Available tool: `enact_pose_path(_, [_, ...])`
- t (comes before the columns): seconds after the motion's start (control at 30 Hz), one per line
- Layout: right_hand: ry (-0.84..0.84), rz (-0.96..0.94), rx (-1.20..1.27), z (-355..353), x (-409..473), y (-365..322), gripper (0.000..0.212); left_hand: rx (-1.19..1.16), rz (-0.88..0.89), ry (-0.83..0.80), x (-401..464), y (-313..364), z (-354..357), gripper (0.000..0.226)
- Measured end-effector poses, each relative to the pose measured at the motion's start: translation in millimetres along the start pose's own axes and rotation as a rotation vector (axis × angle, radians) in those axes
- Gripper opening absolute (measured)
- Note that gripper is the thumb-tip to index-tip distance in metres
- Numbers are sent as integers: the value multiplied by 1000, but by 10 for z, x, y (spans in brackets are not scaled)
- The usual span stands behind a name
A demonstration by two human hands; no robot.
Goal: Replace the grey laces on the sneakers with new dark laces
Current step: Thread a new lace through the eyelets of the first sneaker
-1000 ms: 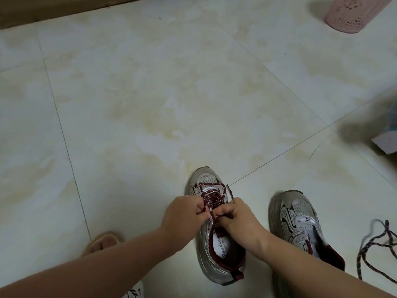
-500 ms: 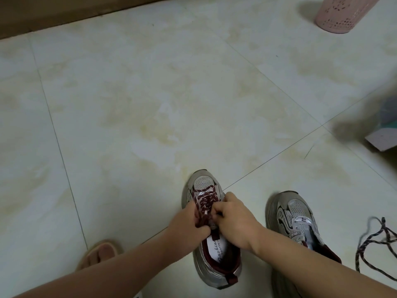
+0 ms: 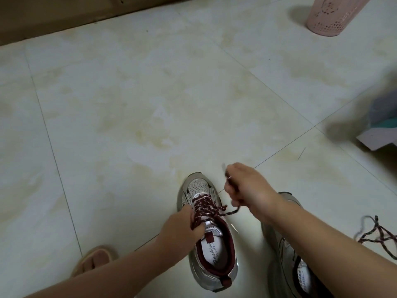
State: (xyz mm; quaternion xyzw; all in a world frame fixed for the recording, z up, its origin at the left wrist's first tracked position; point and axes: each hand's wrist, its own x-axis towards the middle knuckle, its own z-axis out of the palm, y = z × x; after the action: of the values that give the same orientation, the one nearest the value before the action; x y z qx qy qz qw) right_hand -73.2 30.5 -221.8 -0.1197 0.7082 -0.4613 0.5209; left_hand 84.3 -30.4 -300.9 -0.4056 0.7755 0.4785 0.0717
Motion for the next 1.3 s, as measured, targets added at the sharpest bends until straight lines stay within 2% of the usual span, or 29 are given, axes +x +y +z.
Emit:
enact_pose_path(0.07, [-17, -130, -730, 18, -20, 106, 25, 30, 19, 16, 5, 3, -8, 32])
enact_pose_path(0.13, [-105, -242, -1279, 44, -48, 182, 35, 46, 13, 20, 10, 15, -17, 32])
enact_pose_path(0.2, [-175, -328, -1545, 92, -62, 225, 32, 44, -6, 15, 19, 11, -6, 31])
enact_pose_path(0.23, [-192, -340, -1570, 93, -63, 225, 27, 42, -20, 15, 21, 10, -3, 30])
enact_pose_path(0.33, [-193, -212, -1294, -35, -17, 140, 13, -4, -77, -7, 22, 21, -14, 28])
enact_pose_path(0.4, [-188, -157, -1121, -118, 16, 84, 15, -50, -116, -30, 9, 63, -31, 27])
enact_pose_path(0.47, [-163, -153, -1050, -115, 28, 73, 19, -74, -130, -21, -1, 91, -17, 27])
enact_pose_path(0.53, [-129, -172, -1025, -74, 36, 93, 18, 15, -90, -5, -32, 119, 7, 28])
enact_pose_path(0.57, [-117, -190, -1007, -61, 38, 102, 15, 153, -11, 51, -59, 141, 12, 27])
enact_pose_path(0.63, [-116, -209, -942, -54, 62, 90, 10, 436, 282, 220, -67, 180, -14, 21])
enact_pose_path(0.7, [-101, -206, -882, -74, 106, 72, 22, 537, 581, 249, -36, 202, -13, 16])
enact_pose_path(0.77, [-38, -204, -765, -93, 144, 60, 27, 623, 673, 280, 51, 225, -1, 18])
enact_pose_path(0.9, [90, -212, -386, -131, 187, 45, 28, 637, 530, 255, 151, 373, -7, 31])
enact_pose_path(1.0, [140, -203, -236, -195, 214, 30, 29, 559, 474, 242, 247, 422, -22, 27])
enact_pose_path(1.07, [161, -204, -197, -242, 224, 41, 30, 572, 456, 210, 295, 427, -13, 19])
enact_pose_path(1.13, [183, -207, -194, -287, 228, 72, 31, 556, 452, 139, 325, 383, 20, 28])
enact_pose_path(1.2, [192, -203, -194, -327, 234, 105, 31, 380, 409, 51, 344, 359, 23, 38])
enact_pose_path(1.3, [188, -197, -192, -380, 239, 155, 31, 163, 365, -92, 231, 466, -79, 31])
